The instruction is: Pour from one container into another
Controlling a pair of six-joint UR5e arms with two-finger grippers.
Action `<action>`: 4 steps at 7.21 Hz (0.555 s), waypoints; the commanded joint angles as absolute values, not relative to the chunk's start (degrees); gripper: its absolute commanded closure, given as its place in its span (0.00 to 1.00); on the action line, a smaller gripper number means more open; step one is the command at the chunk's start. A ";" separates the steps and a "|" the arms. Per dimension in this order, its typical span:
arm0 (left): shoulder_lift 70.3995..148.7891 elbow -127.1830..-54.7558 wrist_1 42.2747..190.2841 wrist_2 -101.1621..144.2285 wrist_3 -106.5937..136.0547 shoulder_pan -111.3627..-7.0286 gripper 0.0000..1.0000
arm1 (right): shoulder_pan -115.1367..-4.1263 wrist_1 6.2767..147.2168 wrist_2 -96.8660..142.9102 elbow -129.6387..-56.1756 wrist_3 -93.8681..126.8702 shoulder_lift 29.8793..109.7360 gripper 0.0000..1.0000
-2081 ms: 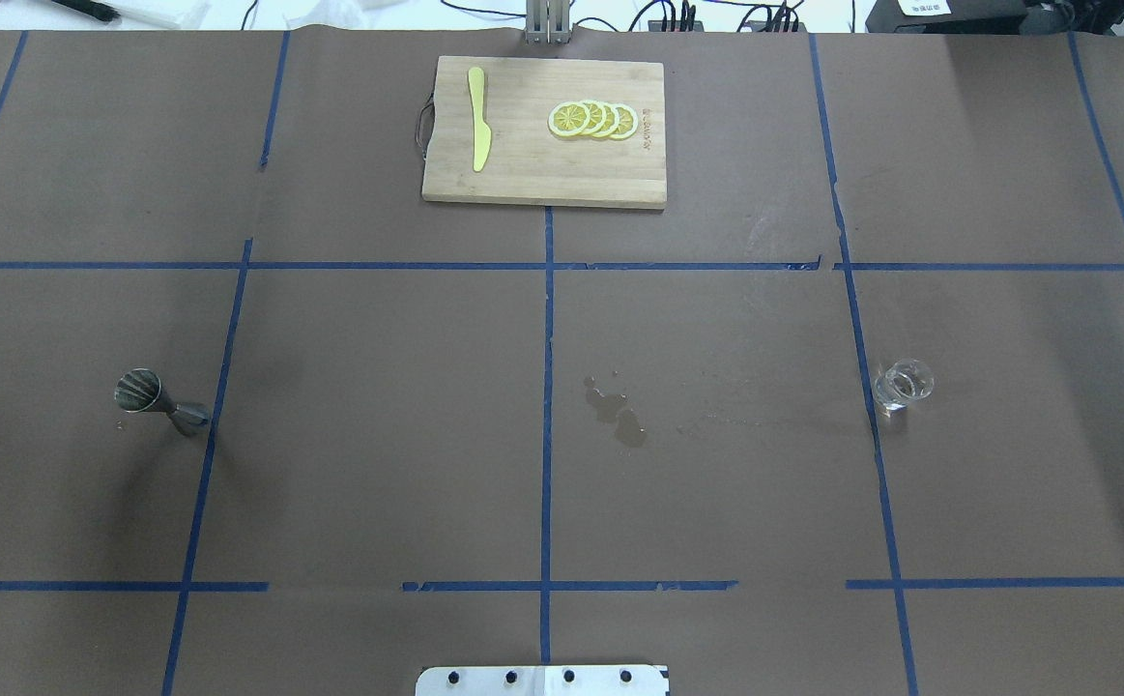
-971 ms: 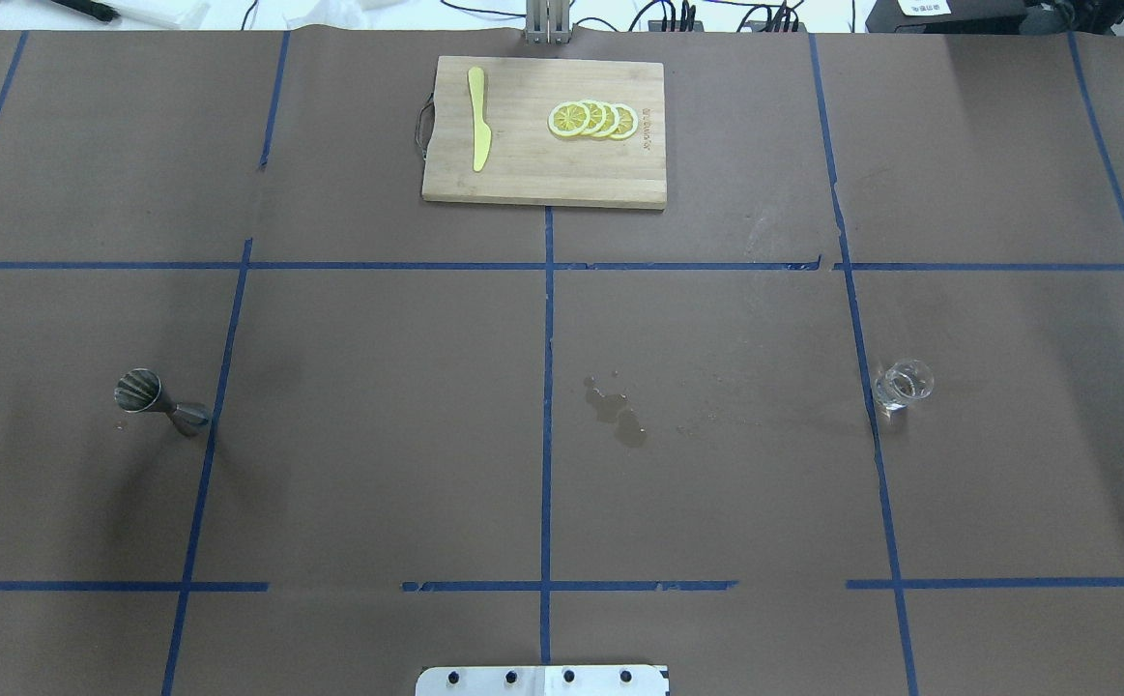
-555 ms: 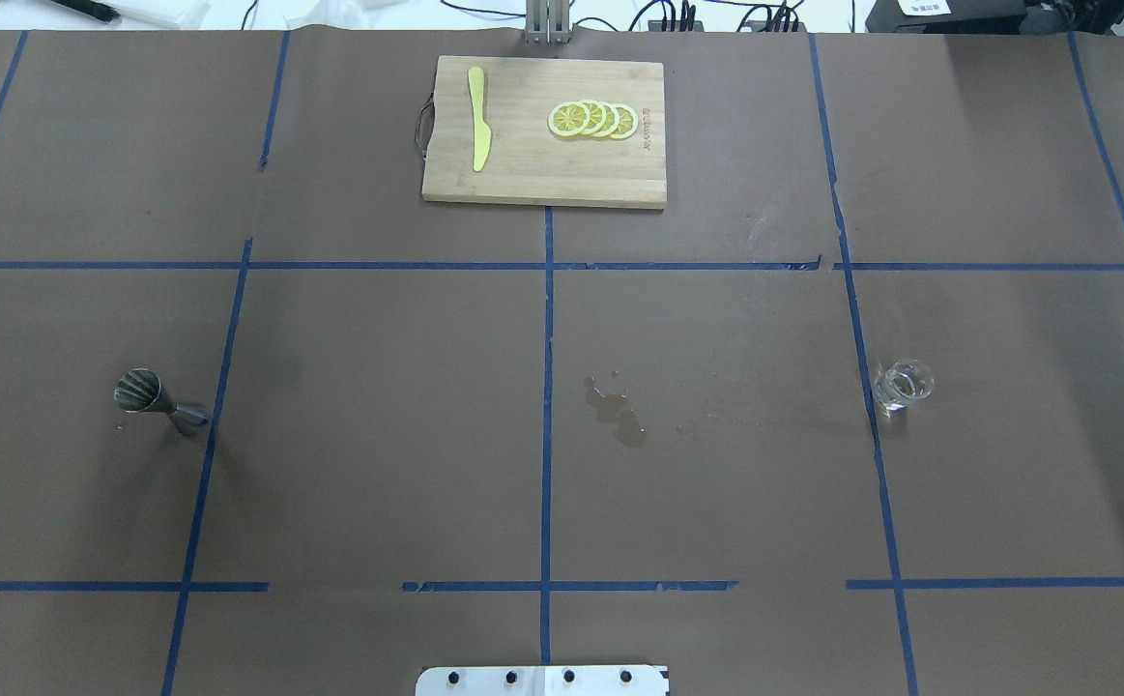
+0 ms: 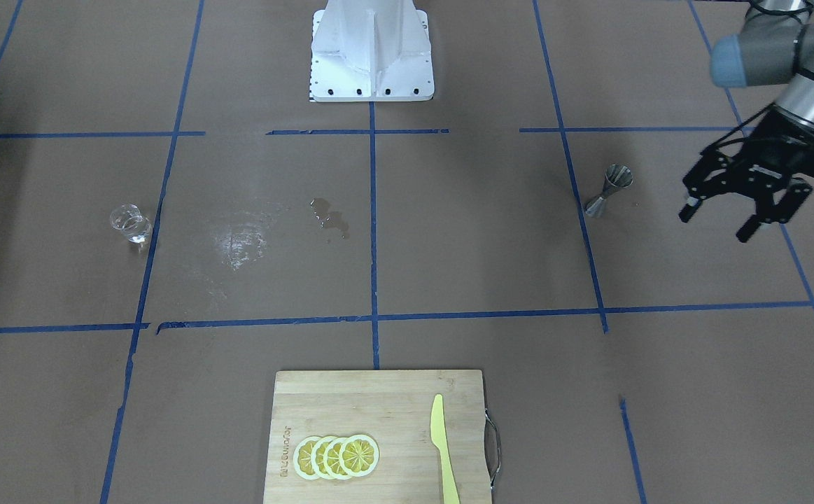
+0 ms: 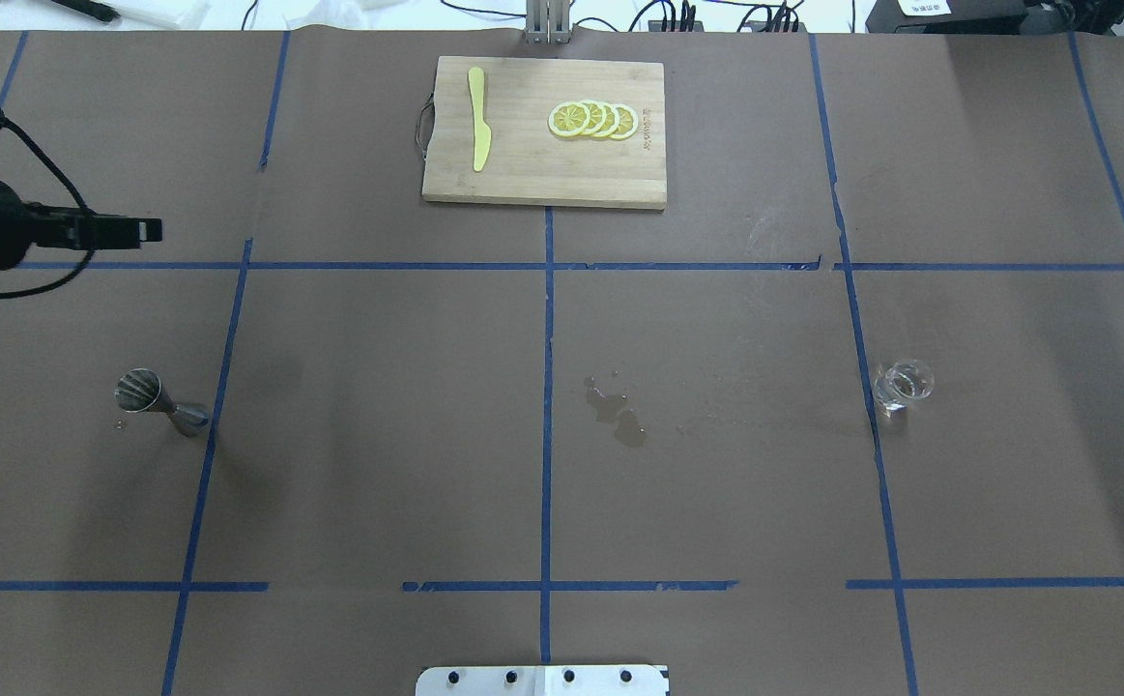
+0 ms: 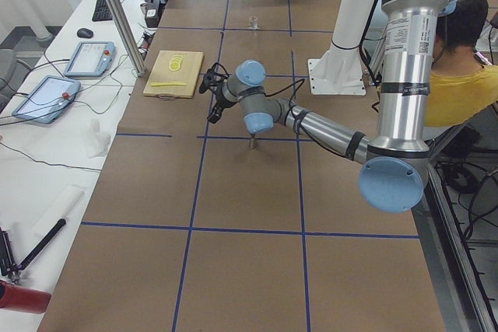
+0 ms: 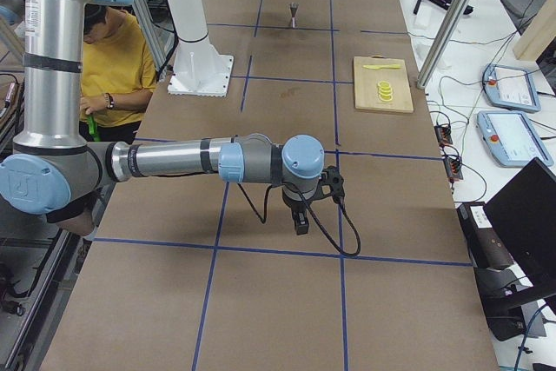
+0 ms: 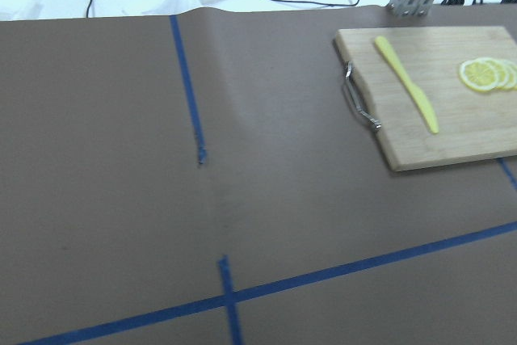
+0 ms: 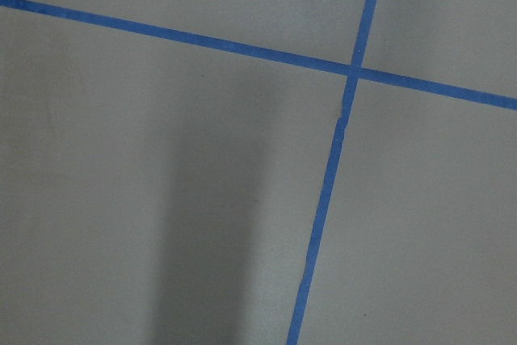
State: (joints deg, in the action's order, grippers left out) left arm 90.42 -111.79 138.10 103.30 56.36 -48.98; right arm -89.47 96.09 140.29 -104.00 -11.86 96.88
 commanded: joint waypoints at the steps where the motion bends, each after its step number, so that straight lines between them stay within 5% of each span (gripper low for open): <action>1: 83.73 -121.69 136.85 70.70 65.48 -29.15 0.01 | -89.47 96.15 141.15 -104.33 -11.78 96.77 0.00; 4: 75.53 -125.60 136.67 48.47 68.64 -16.12 0.01 | -89.47 96.15 142.20 -104.50 -11.78 96.86 0.00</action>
State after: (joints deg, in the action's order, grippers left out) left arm 79.03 -124.83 136.75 57.02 67.23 -21.95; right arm -89.47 96.13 141.57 -104.42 -11.78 96.82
